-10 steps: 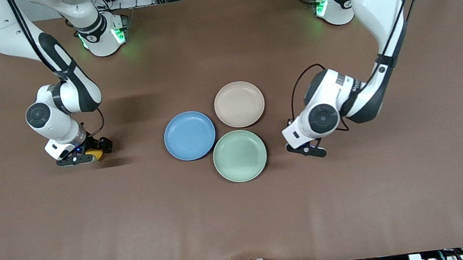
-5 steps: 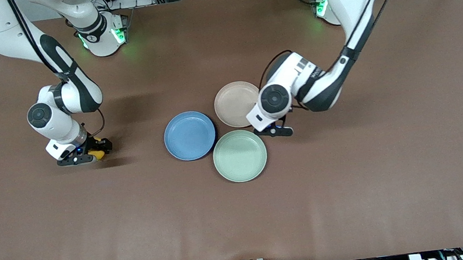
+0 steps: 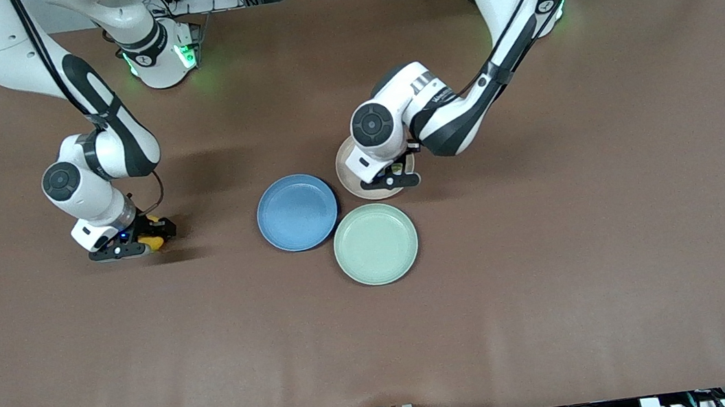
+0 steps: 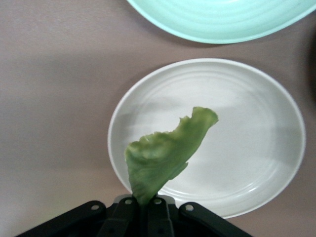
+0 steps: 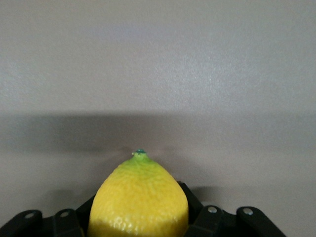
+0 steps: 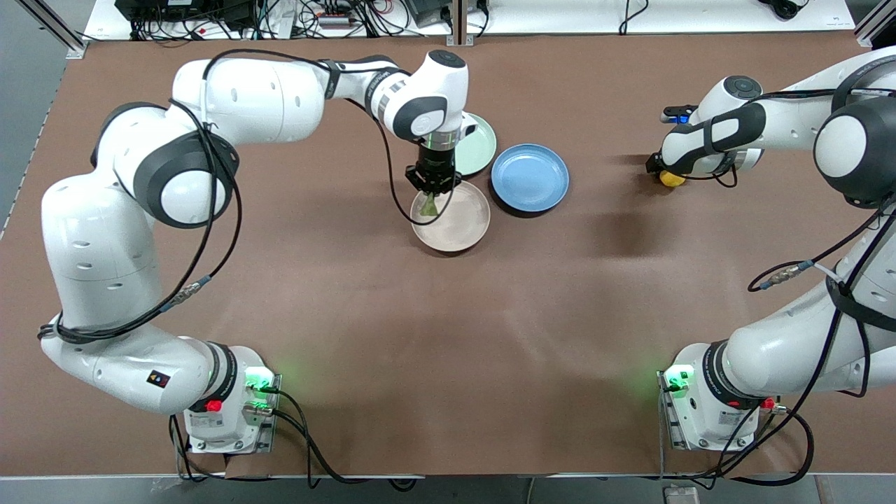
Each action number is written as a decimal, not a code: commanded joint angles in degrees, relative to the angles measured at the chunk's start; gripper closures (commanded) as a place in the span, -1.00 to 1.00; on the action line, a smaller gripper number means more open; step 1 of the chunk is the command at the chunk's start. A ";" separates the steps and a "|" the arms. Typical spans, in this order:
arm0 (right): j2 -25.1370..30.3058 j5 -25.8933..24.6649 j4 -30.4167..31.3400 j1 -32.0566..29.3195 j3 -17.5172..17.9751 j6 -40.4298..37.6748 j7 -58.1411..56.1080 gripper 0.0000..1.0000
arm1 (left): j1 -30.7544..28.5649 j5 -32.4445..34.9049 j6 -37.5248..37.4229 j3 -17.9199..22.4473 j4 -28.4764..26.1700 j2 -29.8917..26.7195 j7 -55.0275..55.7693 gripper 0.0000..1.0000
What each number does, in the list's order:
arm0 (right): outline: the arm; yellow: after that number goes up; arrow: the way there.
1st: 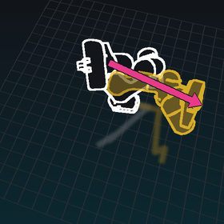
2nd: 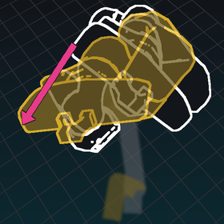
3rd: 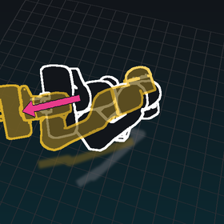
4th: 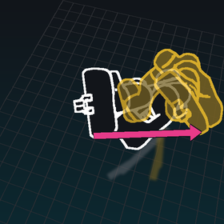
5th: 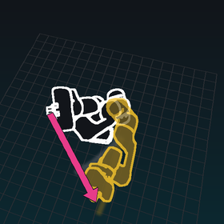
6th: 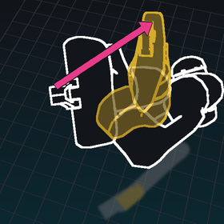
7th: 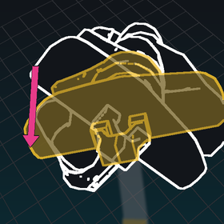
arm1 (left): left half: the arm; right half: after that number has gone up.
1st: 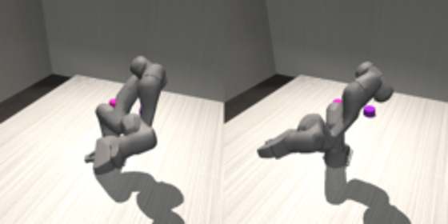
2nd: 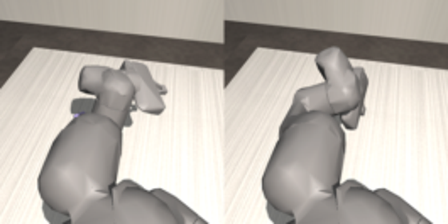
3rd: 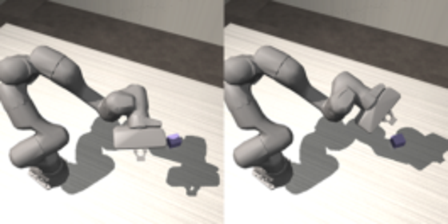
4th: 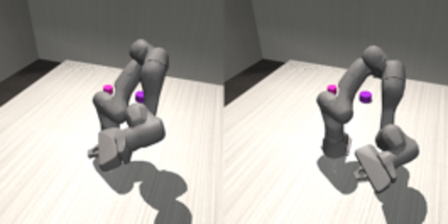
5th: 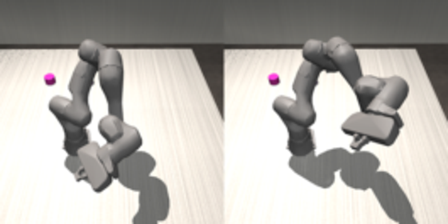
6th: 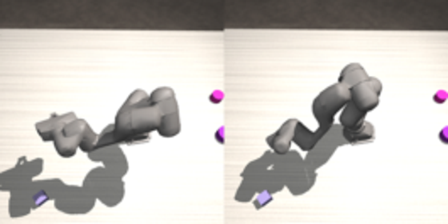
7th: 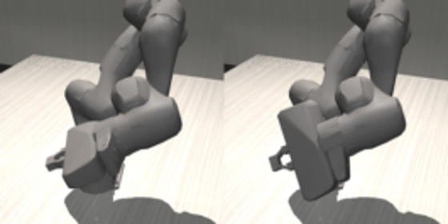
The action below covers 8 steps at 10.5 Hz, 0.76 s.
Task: Place lemon and lettuce in plates
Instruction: 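Carry the lettuce with the left gripper over the beige plate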
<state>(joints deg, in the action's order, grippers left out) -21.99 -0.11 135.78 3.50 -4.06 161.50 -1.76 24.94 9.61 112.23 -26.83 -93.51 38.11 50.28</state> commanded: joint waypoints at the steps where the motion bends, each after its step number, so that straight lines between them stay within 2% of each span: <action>1: 1.68 0.28 -1.04 0.10 1.32 -1.27 0.53 0.69 | 3.08 0.15 4.21 0.28 0.26 1.96 5.25 1.00; 5: 2.56 0.55 -7.53 1.33 7.11 -10.31 8.33 0.69 | 5.21 0.23 7.39 0.46 0.43 3.02 8.70 1.00; 6: 2.47 0.46 -9.11 2.11 8.26 -10.94 10.35 0.69 | 5.21 0.15 7.39 0.55 0.43 3.29 8.70 0.35; 7: 2.30 0.46 -10.43 3.51 9.23 -11.21 13.42 0.68 | 5.56 1.63 7.47 0.72 0.34 3.64 8.00 -0.99; 8: 1.69 0.29 -12.54 4.75 10.46 -12.78 16.41 0.69 | 6.52 2.68 7.47 0.90 0.34 3.64 8.26 -1.00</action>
<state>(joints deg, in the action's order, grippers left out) -20.32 -0.10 125.67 6.91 4.97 151.10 10.60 29.95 9.99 119.31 -26.50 -93.53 41.32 57.54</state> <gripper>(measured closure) 0.419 0.753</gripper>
